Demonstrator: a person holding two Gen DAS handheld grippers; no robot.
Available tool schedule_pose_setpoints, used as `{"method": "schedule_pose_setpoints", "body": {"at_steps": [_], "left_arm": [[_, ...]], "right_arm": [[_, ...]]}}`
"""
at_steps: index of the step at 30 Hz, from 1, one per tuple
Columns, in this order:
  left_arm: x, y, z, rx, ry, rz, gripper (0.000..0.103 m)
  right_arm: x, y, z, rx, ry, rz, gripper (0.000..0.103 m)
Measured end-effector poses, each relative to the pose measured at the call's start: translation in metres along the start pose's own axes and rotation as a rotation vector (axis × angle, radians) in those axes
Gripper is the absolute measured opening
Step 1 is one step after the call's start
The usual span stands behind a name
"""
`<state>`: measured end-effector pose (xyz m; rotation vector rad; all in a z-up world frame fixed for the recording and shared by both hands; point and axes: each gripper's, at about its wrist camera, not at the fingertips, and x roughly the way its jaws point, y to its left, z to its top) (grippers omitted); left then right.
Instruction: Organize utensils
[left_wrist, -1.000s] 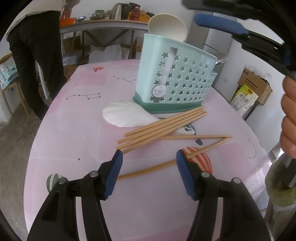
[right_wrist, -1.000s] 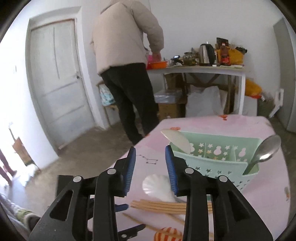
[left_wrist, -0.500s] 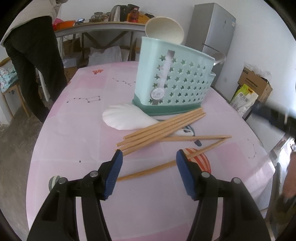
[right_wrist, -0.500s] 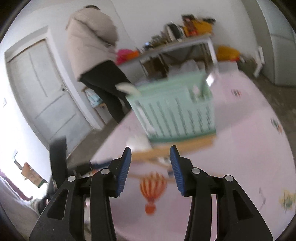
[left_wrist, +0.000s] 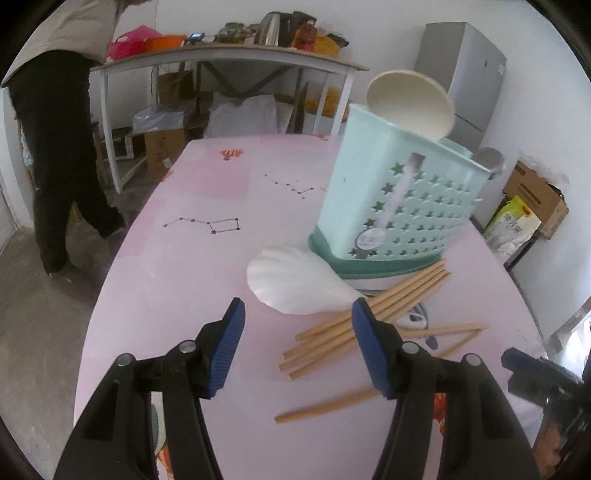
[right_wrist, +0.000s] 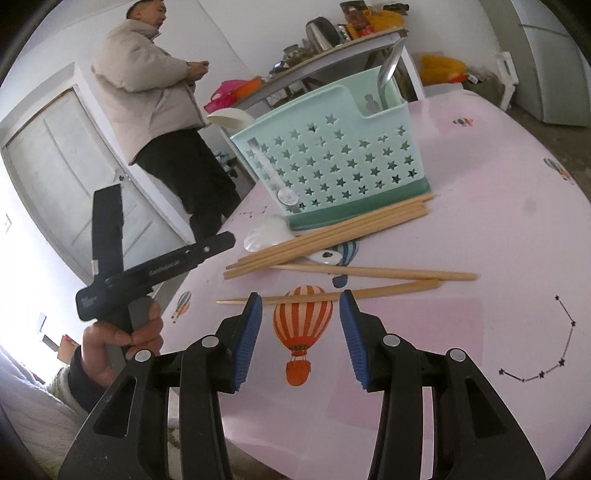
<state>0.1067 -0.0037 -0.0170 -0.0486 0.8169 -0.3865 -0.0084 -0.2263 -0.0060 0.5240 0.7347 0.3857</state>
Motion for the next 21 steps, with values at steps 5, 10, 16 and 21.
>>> {"method": "schedule_pose_setpoints", "body": {"at_steps": [5, 10, 16, 21], "left_arm": [[0.024, 0.0, 0.009, 0.01, 0.052, 0.037, 0.058], [0.045, 0.01, 0.022, -0.012, 0.097, 0.041, 0.058], [0.061, 0.025, 0.031, -0.09, 0.135, 0.004, 0.058], [0.068, 0.029, 0.034, -0.127, 0.143, -0.05, 0.058]], "right_arm": [[0.004, -0.006, -0.004, 0.011, 0.007, 0.014, 0.043], [0.01, -0.013, -0.005, 0.033, 0.016, 0.032, 0.043], [0.013, -0.016, -0.005, 0.043, 0.024, 0.052, 0.043], [0.016, -0.019, -0.005, 0.049, 0.027, 0.053, 0.043]]}}
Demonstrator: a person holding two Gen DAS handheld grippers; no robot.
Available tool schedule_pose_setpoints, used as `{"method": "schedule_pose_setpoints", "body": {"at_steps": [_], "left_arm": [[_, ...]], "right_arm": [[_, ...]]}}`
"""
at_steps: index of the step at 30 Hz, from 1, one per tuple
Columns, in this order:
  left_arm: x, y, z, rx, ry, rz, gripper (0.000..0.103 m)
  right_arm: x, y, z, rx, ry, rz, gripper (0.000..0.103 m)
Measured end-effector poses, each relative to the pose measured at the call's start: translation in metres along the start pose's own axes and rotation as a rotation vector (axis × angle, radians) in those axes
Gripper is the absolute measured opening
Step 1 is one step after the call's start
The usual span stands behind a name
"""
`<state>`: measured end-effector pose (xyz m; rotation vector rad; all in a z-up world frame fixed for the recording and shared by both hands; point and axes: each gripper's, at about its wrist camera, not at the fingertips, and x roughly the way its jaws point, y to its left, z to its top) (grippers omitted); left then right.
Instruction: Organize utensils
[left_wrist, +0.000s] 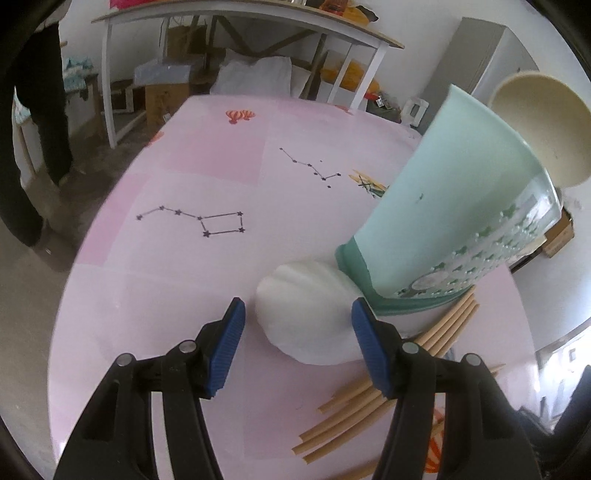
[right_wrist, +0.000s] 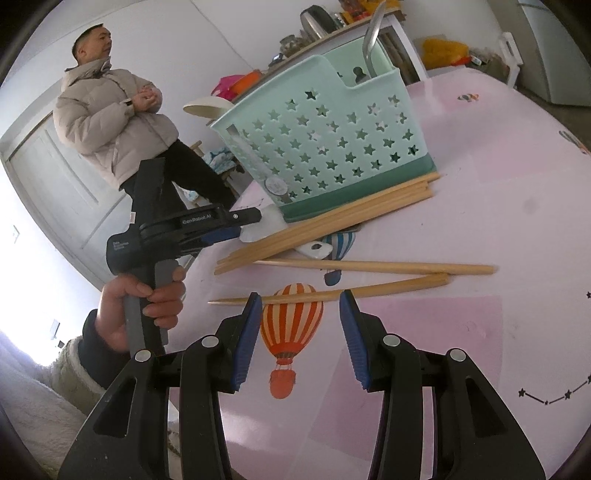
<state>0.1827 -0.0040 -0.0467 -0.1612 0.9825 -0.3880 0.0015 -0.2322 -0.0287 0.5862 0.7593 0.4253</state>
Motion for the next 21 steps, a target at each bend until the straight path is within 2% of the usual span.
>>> {"method": "schedule_pose_setpoints", "body": {"at_steps": [8, 13, 17, 21], "left_arm": [[-0.005, 0.008, 0.0, -0.062, -0.009, -0.035, 0.042], [-0.015, 0.001, -0.006, -0.031, -0.023, -0.028, 0.037], [-0.022, -0.003, -0.014, -0.011, -0.018, -0.043, 0.033], [-0.031, -0.006, -0.023, 0.0, -0.008, -0.073, 0.033]], "right_arm": [[0.001, -0.004, 0.002, 0.014, -0.002, -0.005, 0.044], [0.001, -0.001, 0.003, 0.008, -0.001, -0.008, 0.044], [0.002, 0.004, 0.004, -0.007, -0.005, -0.014, 0.044], [0.0, 0.009, 0.005, -0.018, -0.008, -0.023, 0.044]]}}
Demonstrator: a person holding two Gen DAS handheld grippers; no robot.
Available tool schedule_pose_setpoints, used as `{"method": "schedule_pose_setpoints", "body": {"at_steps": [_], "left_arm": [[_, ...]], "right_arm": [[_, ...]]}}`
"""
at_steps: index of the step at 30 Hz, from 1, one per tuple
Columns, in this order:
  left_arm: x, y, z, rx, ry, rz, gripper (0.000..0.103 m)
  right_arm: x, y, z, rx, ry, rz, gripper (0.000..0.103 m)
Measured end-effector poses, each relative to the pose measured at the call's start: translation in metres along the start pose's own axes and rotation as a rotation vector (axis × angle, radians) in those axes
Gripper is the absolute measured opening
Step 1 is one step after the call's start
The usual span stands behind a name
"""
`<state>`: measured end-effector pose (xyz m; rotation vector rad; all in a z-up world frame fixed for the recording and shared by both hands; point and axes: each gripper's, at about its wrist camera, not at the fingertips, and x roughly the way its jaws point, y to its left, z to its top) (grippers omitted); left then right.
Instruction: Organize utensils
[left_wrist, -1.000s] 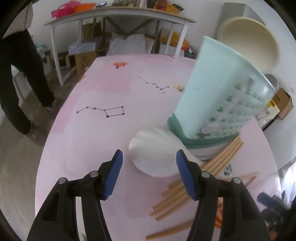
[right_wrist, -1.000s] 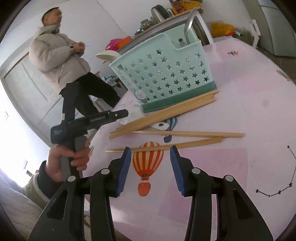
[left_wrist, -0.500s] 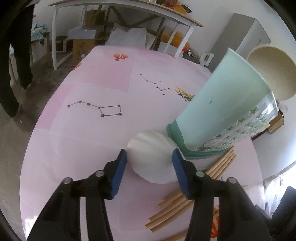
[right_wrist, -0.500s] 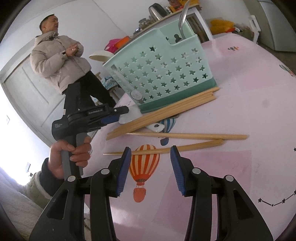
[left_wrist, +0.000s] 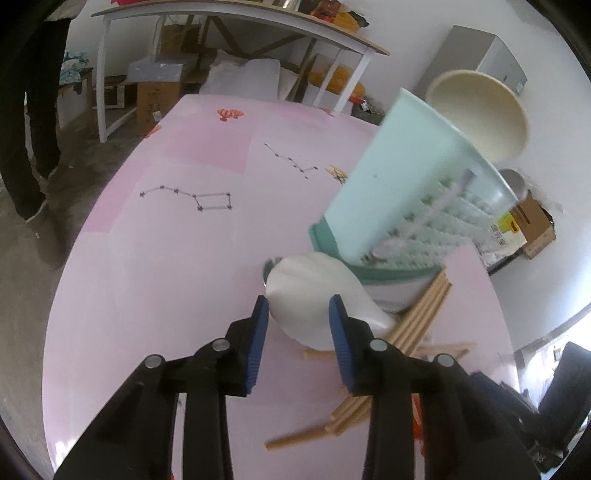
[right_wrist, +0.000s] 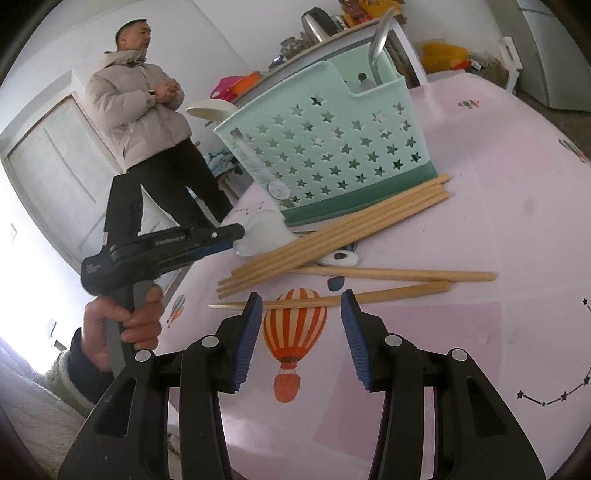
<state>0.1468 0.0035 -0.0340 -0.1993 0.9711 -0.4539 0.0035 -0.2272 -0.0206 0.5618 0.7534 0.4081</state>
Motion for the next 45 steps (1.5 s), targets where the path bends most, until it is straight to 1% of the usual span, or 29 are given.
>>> {"method": "schedule_pose_setpoints", "body": {"at_steps": [3, 7, 12, 16, 20, 21, 22, 24, 26, 27, 28, 31, 33, 37, 38, 41, 43, 45], "left_arm": [[-0.008, -0.006, -0.011, 0.023, 0.013, -0.036, 0.033], [-0.02, -0.014, -0.024, 0.053, 0.012, -0.067, 0.033], [-0.031, -0.022, -0.04, 0.079, 0.013, -0.116, 0.033], [-0.037, -0.023, -0.055, 0.085, 0.029, -0.147, 0.033], [-0.04, -0.017, -0.064, 0.063, 0.021, -0.132, 0.033], [-0.041, -0.015, -0.065, 0.059, 0.012, -0.115, 0.033], [-0.041, -0.012, -0.066, 0.061, 0.004, -0.09, 0.033], [-0.04, -0.009, -0.068, 0.077, -0.005, -0.033, 0.033], [-0.04, -0.006, -0.07, 0.103, -0.017, 0.037, 0.033], [-0.04, -0.005, -0.07, 0.108, -0.023, 0.053, 0.033], [-0.04, -0.003, -0.071, 0.11, -0.027, 0.058, 0.033], [-0.04, 0.001, -0.072, 0.111, -0.037, 0.073, 0.033], [-0.039, 0.002, -0.072, 0.111, -0.041, 0.073, 0.033], [-0.038, 0.005, -0.074, 0.115, -0.049, 0.061, 0.033], [-0.038, 0.006, -0.074, 0.117, -0.05, 0.057, 0.033], [-0.039, 0.007, -0.075, 0.122, -0.053, 0.048, 0.033], [-0.04, 0.008, -0.076, 0.125, -0.054, 0.044, 0.033], [-0.04, 0.01, -0.076, 0.125, -0.054, 0.039, 0.033]], "right_arm": [[-0.002, 0.004, 0.0, -0.005, -0.003, -0.005, 0.044], [-0.004, 0.01, 0.0, -0.008, -0.006, -0.007, 0.044], [0.0, 0.02, 0.0, -0.026, 0.0, -0.015, 0.044], [0.002, 0.031, -0.001, -0.053, 0.0, -0.033, 0.044], [0.006, 0.046, 0.004, -0.125, 0.0, -0.065, 0.044], [0.008, 0.05, 0.006, -0.146, -0.001, -0.07, 0.044], [0.012, 0.055, 0.01, -0.171, -0.002, -0.076, 0.048], [0.019, 0.061, 0.017, -0.21, 0.005, -0.081, 0.051], [0.035, 0.07, 0.028, -0.273, 0.029, -0.092, 0.054], [0.04, 0.073, 0.029, -0.297, 0.039, -0.094, 0.057], [0.048, 0.076, 0.033, -0.329, 0.057, -0.094, 0.059], [0.079, 0.084, 0.041, -0.425, 0.124, -0.102, 0.063], [0.103, 0.086, 0.046, -0.49, 0.186, -0.11, 0.065], [0.136, 0.086, 0.05, -0.592, 0.305, -0.1, 0.074], [0.143, 0.087, 0.049, -0.617, 0.327, -0.108, 0.074], [0.159, 0.087, 0.048, -0.679, 0.372, -0.136, 0.075], [0.168, 0.085, 0.049, -0.693, 0.395, -0.145, 0.075], [0.173, 0.082, 0.052, -0.671, 0.409, -0.117, 0.076]]}}
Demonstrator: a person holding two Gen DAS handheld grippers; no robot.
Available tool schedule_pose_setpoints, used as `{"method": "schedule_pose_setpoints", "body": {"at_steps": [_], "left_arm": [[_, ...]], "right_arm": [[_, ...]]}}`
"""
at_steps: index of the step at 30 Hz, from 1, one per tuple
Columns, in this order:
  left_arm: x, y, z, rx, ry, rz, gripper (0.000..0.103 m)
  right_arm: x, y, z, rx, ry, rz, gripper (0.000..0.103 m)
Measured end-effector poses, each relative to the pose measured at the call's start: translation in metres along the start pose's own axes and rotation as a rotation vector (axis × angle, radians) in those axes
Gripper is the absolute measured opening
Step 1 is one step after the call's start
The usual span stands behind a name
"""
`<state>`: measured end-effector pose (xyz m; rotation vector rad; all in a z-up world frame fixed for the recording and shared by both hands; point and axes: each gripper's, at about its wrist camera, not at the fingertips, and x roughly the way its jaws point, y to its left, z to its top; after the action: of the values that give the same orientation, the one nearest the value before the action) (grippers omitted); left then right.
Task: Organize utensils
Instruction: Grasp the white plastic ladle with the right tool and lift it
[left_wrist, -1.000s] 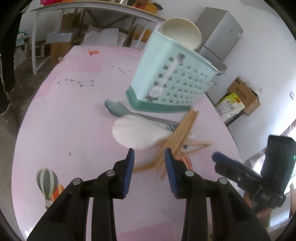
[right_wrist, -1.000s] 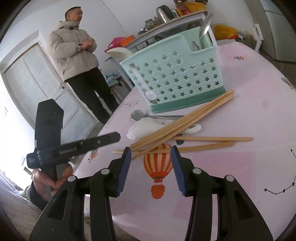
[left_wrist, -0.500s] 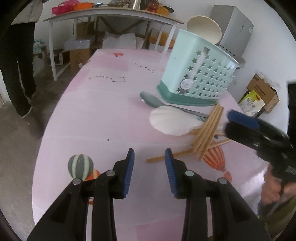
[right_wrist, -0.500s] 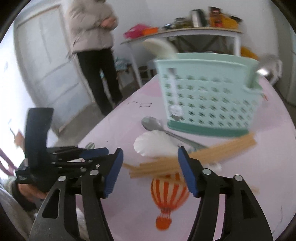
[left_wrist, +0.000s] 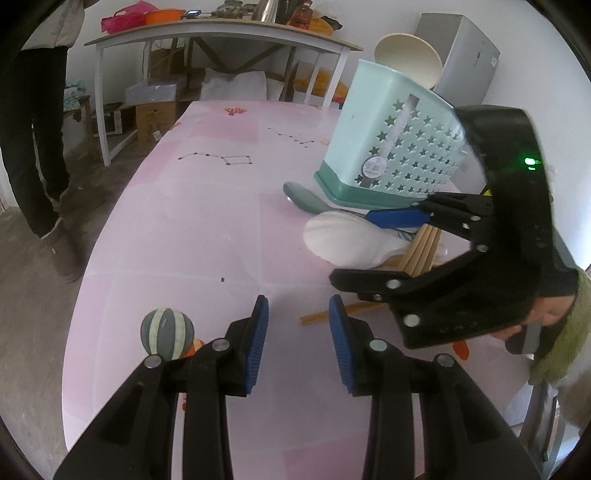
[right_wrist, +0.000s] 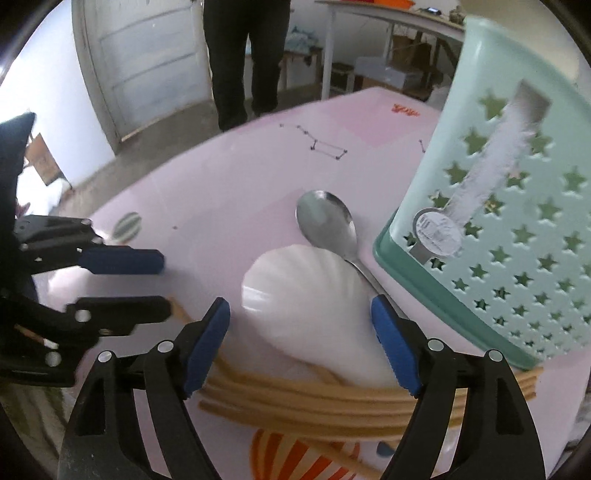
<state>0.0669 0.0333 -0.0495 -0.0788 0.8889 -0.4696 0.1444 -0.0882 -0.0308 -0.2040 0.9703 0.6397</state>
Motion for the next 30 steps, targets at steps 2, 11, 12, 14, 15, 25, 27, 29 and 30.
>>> {"method": "schedule_pose_setpoints", "body": {"at_steps": [2, 11, 12, 14, 15, 25, 27, 29, 30], "left_arm": [[0.0, 0.001, 0.0, -0.001, -0.001, -0.003, 0.033], [-0.001, 0.002, 0.0, -0.004, -0.002, -0.005, 0.033], [-0.001, 0.002, 0.0, -0.007, -0.003, -0.005, 0.033], [-0.001, 0.002, 0.001, -0.009, -0.003, -0.006, 0.033], [-0.001, 0.002, 0.001, -0.01, -0.003, -0.006, 0.033], [-0.001, 0.002, 0.003, -0.015, -0.003, -0.006, 0.033], [-0.001, 0.002, 0.003, -0.015, -0.004, -0.005, 0.033], [-0.001, 0.002, 0.003, -0.014, -0.003, -0.003, 0.033], [-0.001, 0.002, 0.002, -0.013, -0.003, -0.002, 0.033]], "right_arm": [[0.002, -0.003, 0.003, -0.003, -0.006, 0.004, 0.076], [0.0, 0.0, 0.01, -0.064, -0.052, 0.014, 0.066], [-0.007, 0.0, 0.004, -0.06, -0.063, 0.02, 0.066], [-0.018, 0.0, 0.001, -0.049, -0.099, 0.03, 0.066], [-0.023, 0.0, 0.001, -0.042, -0.117, 0.035, 0.066], [-0.083, -0.014, -0.01, 0.125, -0.402, 0.105, 0.066], [-0.091, -0.017, -0.017, 0.161, -0.443, 0.106, 0.066], [-0.101, -0.022, -0.026, 0.21, -0.488, 0.111, 0.066], [-0.105, -0.024, -0.03, 0.237, -0.509, 0.116, 0.066]]}}
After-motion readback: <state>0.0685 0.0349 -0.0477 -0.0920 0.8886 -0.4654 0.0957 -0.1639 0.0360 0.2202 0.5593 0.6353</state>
